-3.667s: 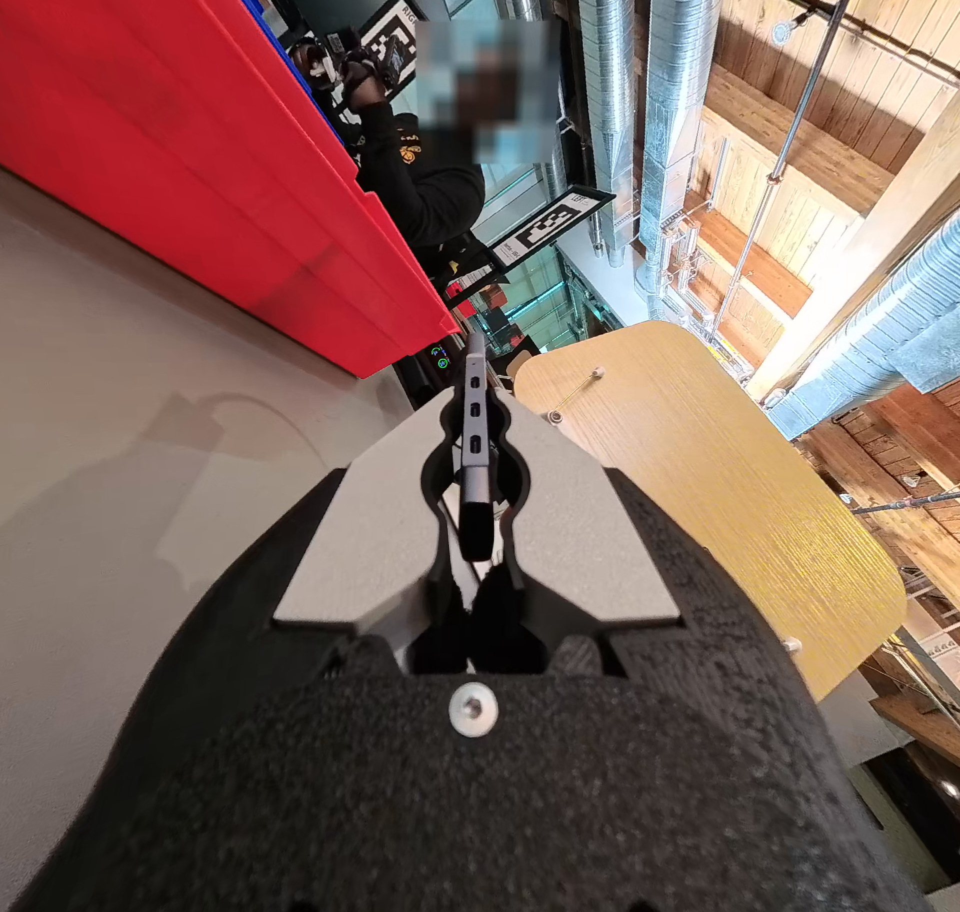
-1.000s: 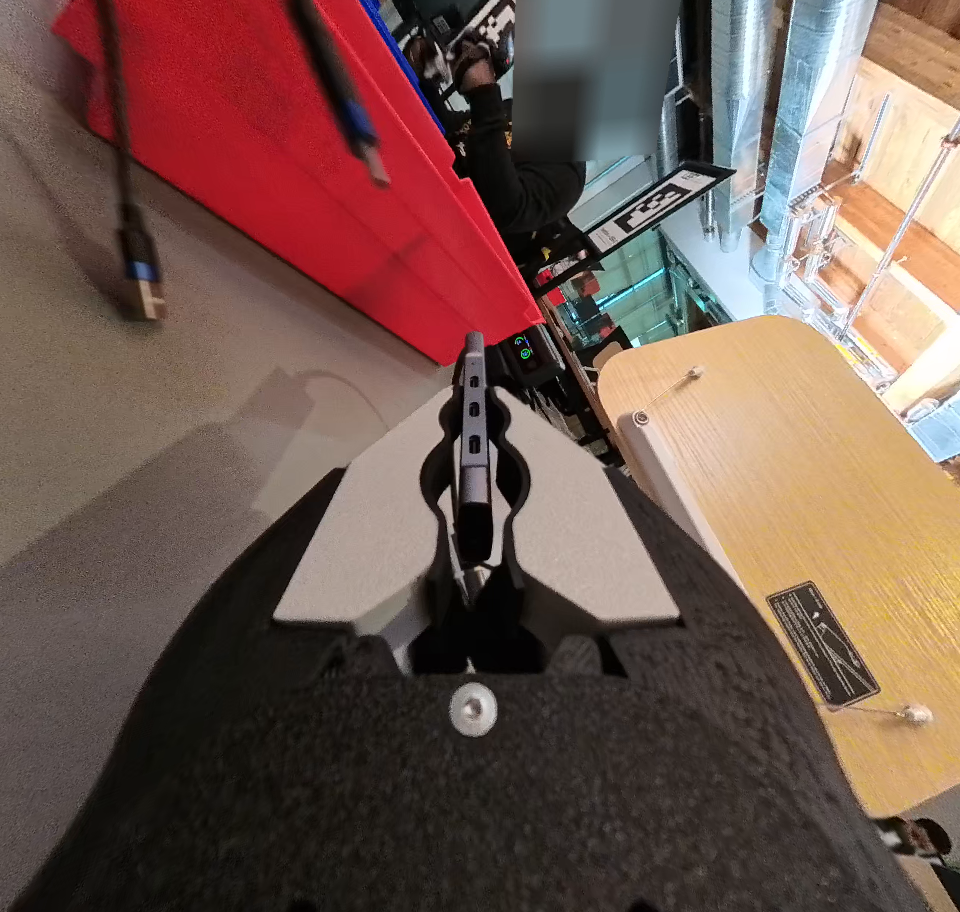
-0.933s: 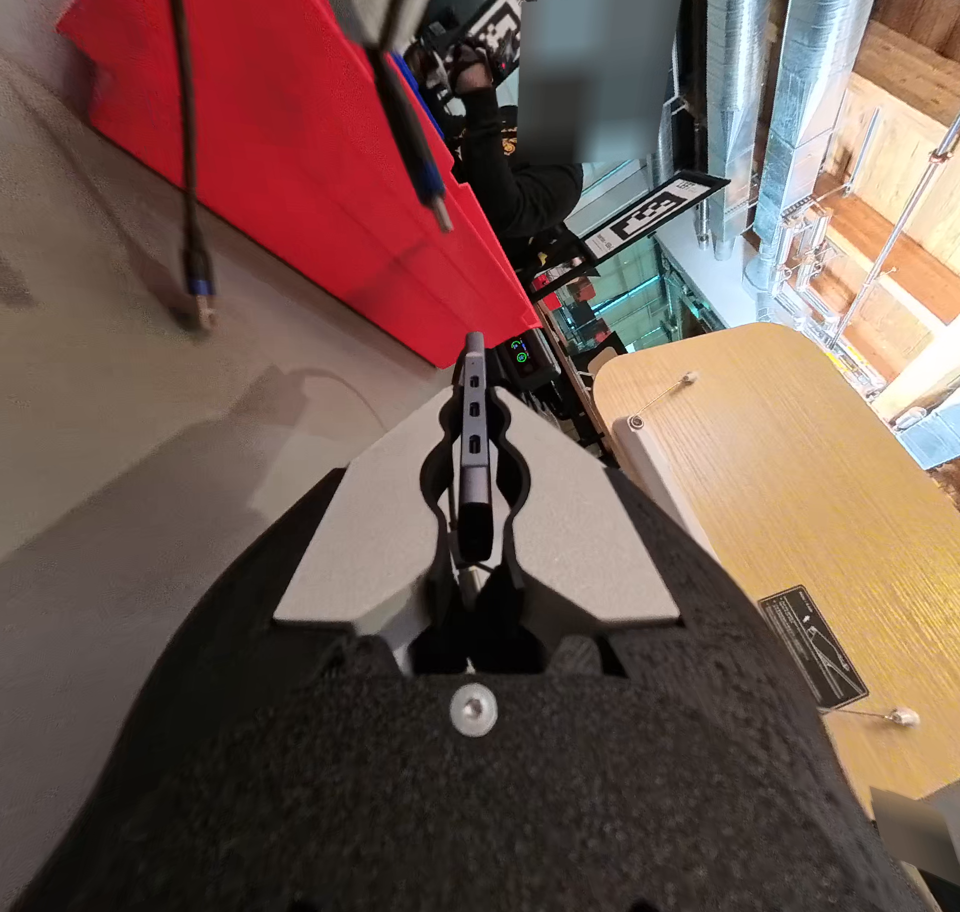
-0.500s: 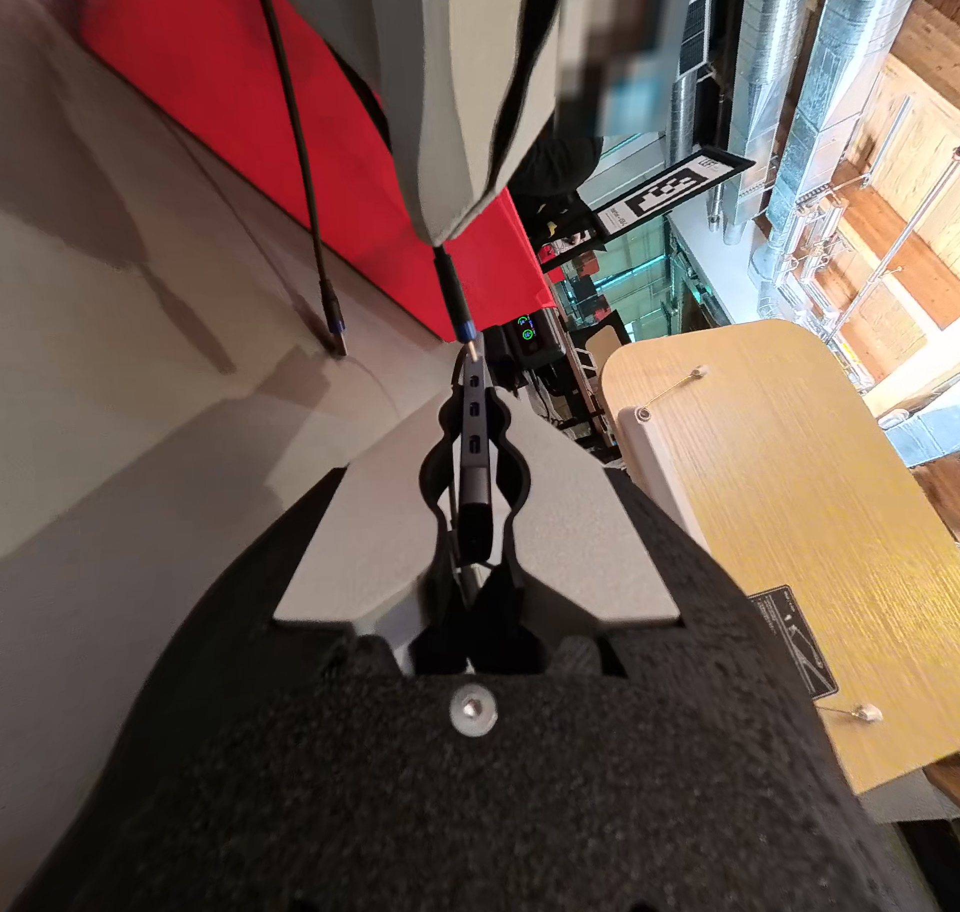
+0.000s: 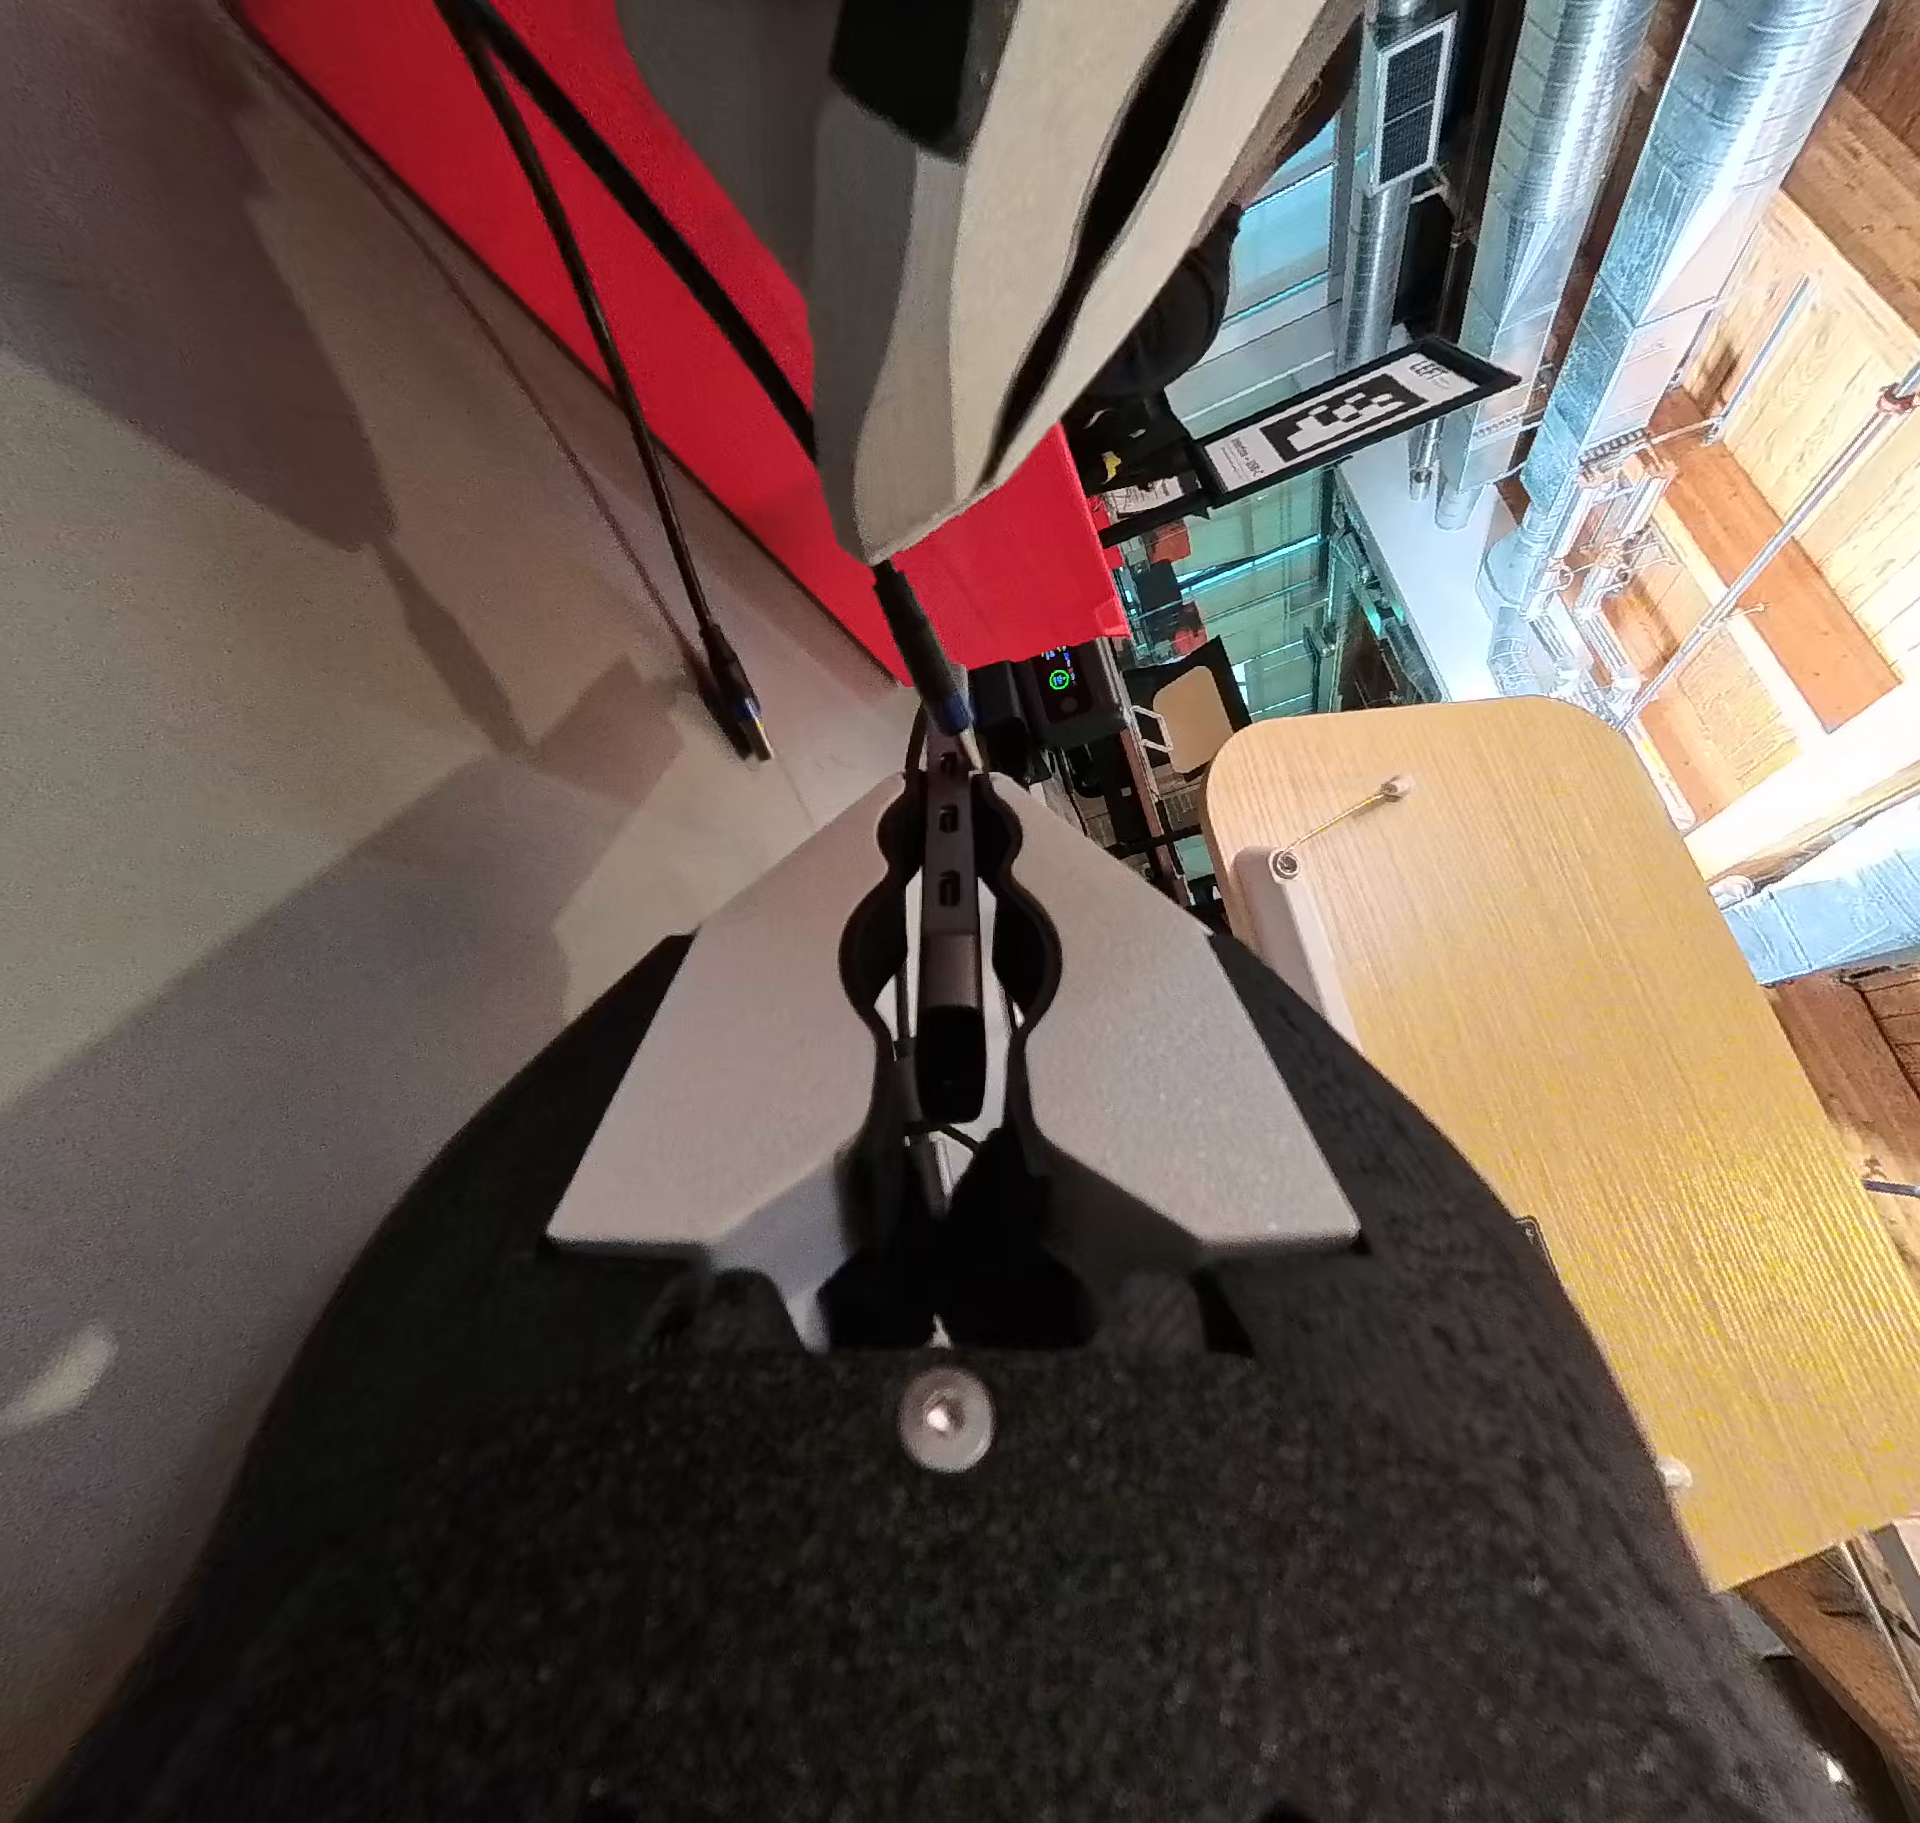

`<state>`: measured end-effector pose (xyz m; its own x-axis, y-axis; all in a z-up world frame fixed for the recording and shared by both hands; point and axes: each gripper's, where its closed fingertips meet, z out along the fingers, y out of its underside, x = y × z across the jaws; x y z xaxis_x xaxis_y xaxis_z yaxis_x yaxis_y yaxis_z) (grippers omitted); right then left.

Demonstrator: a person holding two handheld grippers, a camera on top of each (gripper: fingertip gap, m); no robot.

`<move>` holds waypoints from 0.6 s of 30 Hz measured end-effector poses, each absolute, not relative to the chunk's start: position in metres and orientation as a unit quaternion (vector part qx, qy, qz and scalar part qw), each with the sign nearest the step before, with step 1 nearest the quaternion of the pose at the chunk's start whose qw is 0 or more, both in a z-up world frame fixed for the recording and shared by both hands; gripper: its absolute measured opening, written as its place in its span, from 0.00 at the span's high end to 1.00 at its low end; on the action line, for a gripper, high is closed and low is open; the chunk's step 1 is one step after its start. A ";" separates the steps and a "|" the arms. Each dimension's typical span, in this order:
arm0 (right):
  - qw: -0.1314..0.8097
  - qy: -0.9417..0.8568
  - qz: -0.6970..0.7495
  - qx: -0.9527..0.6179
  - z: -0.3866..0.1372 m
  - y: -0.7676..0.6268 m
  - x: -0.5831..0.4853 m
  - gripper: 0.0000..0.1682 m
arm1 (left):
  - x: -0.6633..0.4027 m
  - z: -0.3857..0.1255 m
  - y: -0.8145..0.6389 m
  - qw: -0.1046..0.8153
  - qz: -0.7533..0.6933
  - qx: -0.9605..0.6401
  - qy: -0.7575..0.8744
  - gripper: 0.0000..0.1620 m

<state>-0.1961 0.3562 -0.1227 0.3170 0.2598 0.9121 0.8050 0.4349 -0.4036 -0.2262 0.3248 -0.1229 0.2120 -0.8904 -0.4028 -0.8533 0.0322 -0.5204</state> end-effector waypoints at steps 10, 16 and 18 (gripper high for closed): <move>0.647 -0.549 -0.213 -0.485 -0.124 0.356 -0.197 0.95 | -0.229 -0.125 0.325 0.340 -0.024 -0.702 0.625 0.99; 0.645 -0.553 -0.216 -0.482 -0.125 0.356 -0.198 0.95 | -0.230 -0.130 0.325 0.331 -0.023 -0.705 0.627 0.99; 0.643 -0.555 -0.218 -0.480 -0.126 0.356 -0.199 0.95 | -0.231 -0.131 0.326 0.330 -0.021 -0.705 0.628 0.99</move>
<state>-0.1987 0.3563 -0.1257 0.2890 0.2522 0.9235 0.8134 0.4440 -0.3758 -0.2305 0.3255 -0.1313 0.2108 -0.8983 -0.3855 -0.8712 0.0062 -0.4909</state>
